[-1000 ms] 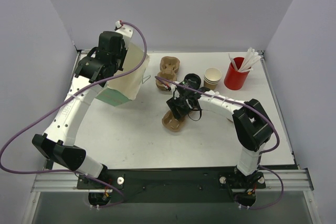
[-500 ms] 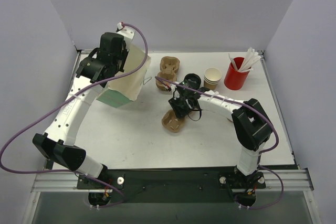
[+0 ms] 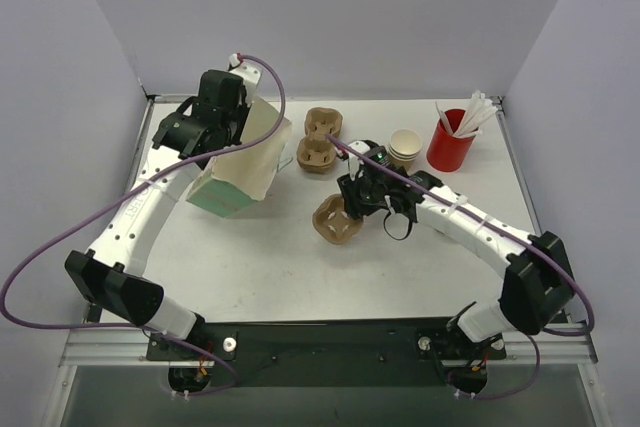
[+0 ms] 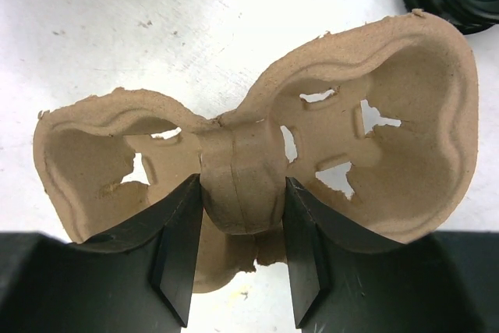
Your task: Pack the takeout coffee
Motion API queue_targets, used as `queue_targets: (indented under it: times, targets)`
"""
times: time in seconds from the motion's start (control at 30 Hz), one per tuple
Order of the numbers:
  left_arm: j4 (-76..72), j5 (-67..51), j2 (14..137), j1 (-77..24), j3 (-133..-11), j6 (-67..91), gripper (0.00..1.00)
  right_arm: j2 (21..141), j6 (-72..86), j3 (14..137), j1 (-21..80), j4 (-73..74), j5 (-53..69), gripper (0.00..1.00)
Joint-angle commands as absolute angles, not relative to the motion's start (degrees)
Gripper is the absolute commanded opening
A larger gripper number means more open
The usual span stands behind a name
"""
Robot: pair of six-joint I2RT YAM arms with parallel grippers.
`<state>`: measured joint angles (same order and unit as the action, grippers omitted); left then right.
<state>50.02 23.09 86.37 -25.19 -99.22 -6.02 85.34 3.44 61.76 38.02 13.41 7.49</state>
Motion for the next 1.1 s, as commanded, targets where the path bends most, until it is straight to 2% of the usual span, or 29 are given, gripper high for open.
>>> queue_targets:
  times: [0.0, 0.17, 0.33, 0.6, 0.87, 1.07]
  targets:
    - [49.1, 20.4, 84.1, -25.8, -98.7, -4.0, 0.00, 78.1, 5.5, 61.2, 38.3, 16.0, 6.2, 0.32]
    - [49.7, 17.1, 84.6, -27.0, -96.9, -2.4, 0.00, 69.4, 5.6, 62.8, 38.6, 17.4, 6.0, 0.32]
    - [49.8, 16.3, 85.1, -30.1, -95.5, -1.6, 0.00, 66.4, 4.2, 67.4, 41.0, 16.7, 6.5, 0.33]
    - [49.2, 17.5, 84.2, -33.6, -92.3, -0.4, 0.00, 68.2, 6.6, 71.5, 43.5, 8.5, 12.6, 0.33]
    - [51.9, 22.3, 83.9, -35.1, -97.4, 0.4, 0.00, 71.1, 10.3, 74.3, 45.4, 2.4, 18.1, 0.33]
    - [54.2, 28.5, 84.6, -38.4, -99.1, -5.7, 0.00, 73.4, 13.2, 74.9, 45.9, -2.2, 21.7, 0.33]
